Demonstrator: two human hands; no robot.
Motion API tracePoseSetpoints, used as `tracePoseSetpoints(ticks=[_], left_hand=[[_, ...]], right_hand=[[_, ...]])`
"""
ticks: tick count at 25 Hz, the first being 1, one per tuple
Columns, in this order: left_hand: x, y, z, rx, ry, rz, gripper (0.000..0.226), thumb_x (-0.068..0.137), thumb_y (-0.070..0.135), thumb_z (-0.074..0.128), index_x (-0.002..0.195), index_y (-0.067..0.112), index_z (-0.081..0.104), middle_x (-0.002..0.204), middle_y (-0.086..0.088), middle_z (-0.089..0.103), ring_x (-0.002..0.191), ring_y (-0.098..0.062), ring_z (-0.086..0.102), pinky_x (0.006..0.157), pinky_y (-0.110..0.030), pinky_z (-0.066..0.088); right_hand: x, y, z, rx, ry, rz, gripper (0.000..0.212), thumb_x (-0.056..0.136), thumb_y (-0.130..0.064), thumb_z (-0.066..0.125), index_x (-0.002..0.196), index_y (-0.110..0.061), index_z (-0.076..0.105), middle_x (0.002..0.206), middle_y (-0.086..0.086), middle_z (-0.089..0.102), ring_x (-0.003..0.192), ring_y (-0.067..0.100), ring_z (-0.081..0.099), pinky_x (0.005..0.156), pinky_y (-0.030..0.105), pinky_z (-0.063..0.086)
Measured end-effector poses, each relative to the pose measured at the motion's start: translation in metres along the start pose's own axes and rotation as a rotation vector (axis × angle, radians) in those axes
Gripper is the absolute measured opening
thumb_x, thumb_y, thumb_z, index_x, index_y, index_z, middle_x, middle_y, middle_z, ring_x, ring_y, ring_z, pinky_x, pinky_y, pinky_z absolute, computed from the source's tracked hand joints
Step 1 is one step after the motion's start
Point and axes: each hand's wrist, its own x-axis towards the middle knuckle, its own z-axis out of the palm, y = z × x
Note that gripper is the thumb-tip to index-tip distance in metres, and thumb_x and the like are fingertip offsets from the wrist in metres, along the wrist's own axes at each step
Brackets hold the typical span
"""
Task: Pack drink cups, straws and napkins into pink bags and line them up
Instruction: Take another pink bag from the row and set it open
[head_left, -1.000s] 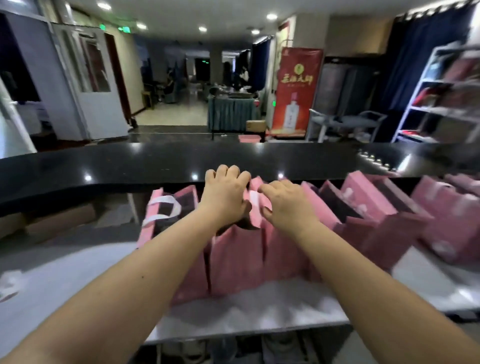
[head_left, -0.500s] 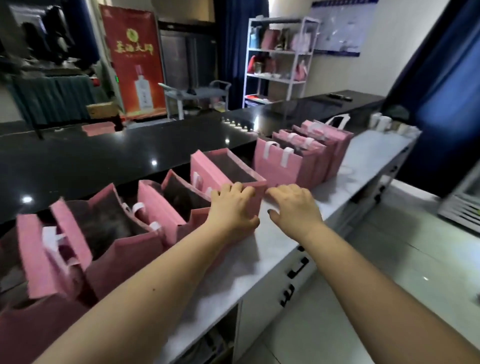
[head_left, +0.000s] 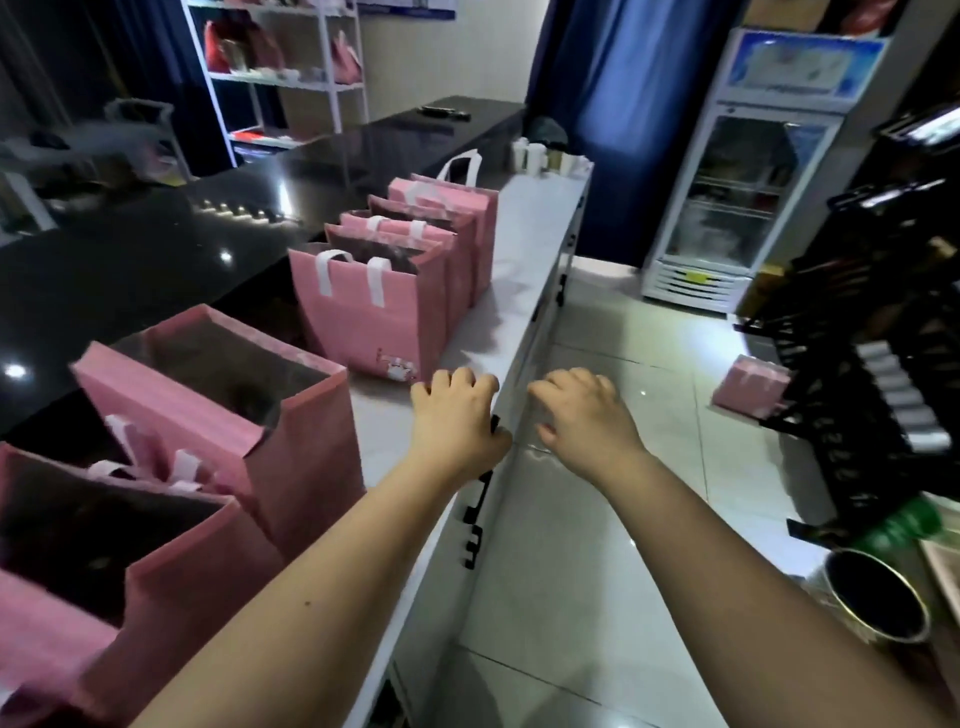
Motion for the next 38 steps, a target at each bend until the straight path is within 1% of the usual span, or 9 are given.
tracePoseSetpoints(ticks=[5, 9, 14, 17, 22, 25, 29, 34, 38], left_hand=[[0.072, 0.031, 0.036, 0.034, -0.007, 0.081, 0.056, 0.074, 0.048, 0.059, 0.125, 0.026, 0.05, 0.121, 0.0, 0.052, 0.115, -0.028, 0.042, 0.09, -0.042, 0.031], [0.164, 0.076, 0.057, 0.037, -0.005, 0.116, 0.058, 0.074, 0.046, 0.062, 0.126, 0.025, 0.048, 0.125, -0.002, 0.05, 0.117, -0.029, 0.042, 0.092, -0.042, 0.033], [0.282, 0.155, 0.075, 0.056, 0.011, 0.154, 0.058, 0.075, 0.048, 0.061, 0.126, 0.023, 0.047, 0.123, -0.003, 0.049, 0.116, -0.029, 0.041, 0.092, -0.042, 0.033], [0.313, 0.166, 0.098, 0.051, 0.026, 0.139, 0.057, 0.074, 0.049, 0.06, 0.124, 0.023, 0.048, 0.121, -0.002, 0.05, 0.113, -0.029, 0.043, 0.09, -0.041, 0.034], [0.372, 0.134, 0.135, 0.013, 0.004, 0.058, 0.056, 0.073, 0.046, 0.062, 0.123, 0.025, 0.051, 0.119, -0.001, 0.054, 0.113, -0.027, 0.046, 0.091, -0.04, 0.034], [0.42, 0.1, 0.14, 0.01, 0.065, -0.025, 0.052, 0.072, 0.044, 0.062, 0.12, 0.024, 0.054, 0.116, 0.0, 0.055, 0.109, -0.028, 0.048, 0.088, -0.04, 0.033], [0.502, 0.055, 0.135, -0.077, 0.126, -0.138, 0.052, 0.075, 0.038, 0.062, 0.125, 0.027, 0.052, 0.119, -0.001, 0.054, 0.11, -0.03, 0.048, 0.089, -0.04, 0.034], [0.587, 0.014, 0.116, -0.078, 0.297, -0.206, 0.048, 0.075, 0.03, 0.063, 0.122, 0.027, 0.053, 0.117, 0.001, 0.054, 0.112, -0.027, 0.044, 0.089, -0.04, 0.031], [0.615, -0.01, 0.119, -0.011, 0.264, -0.346, 0.049, 0.075, 0.026, 0.062, 0.123, 0.027, 0.052, 0.12, 0.002, 0.052, 0.114, -0.026, 0.042, 0.09, -0.039, 0.03]], right_hand=[[0.025, 0.071, 0.026, -0.006, 0.004, 0.095, 0.045, 0.085, -0.028, 0.058, 0.129, -0.026, 0.051, 0.123, -0.002, 0.053, 0.118, 0.024, 0.044, 0.093, 0.035, 0.03], [0.06, 0.147, 0.037, -0.059, -0.015, 0.072, 0.036, 0.086, -0.03, 0.056, 0.121, -0.024, 0.055, 0.125, -0.003, 0.051, 0.119, 0.022, 0.042, 0.095, 0.036, 0.028], [0.121, 0.274, 0.032, -0.06, 0.027, 0.091, 0.038, 0.085, -0.029, 0.06, 0.122, -0.023, 0.056, 0.125, -0.001, 0.053, 0.119, 0.024, 0.042, 0.097, 0.037, 0.029], [0.155, 0.305, 0.048, -0.031, 0.005, 0.08, 0.039, 0.085, -0.029, 0.06, 0.123, -0.024, 0.056, 0.124, -0.002, 0.053, 0.118, 0.024, 0.042, 0.098, 0.037, 0.03], [0.231, 0.325, 0.092, 0.027, -0.066, -0.035, 0.04, 0.085, -0.027, 0.059, 0.125, -0.024, 0.055, 0.124, -0.003, 0.054, 0.12, 0.022, 0.042, 0.098, 0.036, 0.029], [0.293, 0.328, 0.107, 0.02, -0.06, -0.057, 0.042, 0.085, -0.027, 0.059, 0.127, -0.024, 0.053, 0.126, -0.004, 0.052, 0.121, 0.022, 0.04, 0.098, 0.035, 0.026], [0.389, 0.328, 0.121, 0.045, -0.04, -0.09, 0.039, 0.087, -0.028, 0.059, 0.125, -0.024, 0.054, 0.124, -0.005, 0.053, 0.121, 0.02, 0.039, 0.099, 0.033, 0.025], [0.499, 0.323, 0.13, 0.084, 0.028, -0.142, 0.038, 0.087, -0.026, 0.059, 0.124, -0.026, 0.055, 0.122, -0.007, 0.055, 0.12, 0.019, 0.042, 0.098, 0.03, 0.023], [0.562, 0.313, 0.15, 0.183, 0.043, -0.213, 0.036, 0.086, -0.025, 0.061, 0.123, -0.026, 0.057, 0.12, -0.007, 0.056, 0.117, 0.02, 0.045, 0.098, 0.033, 0.027]])
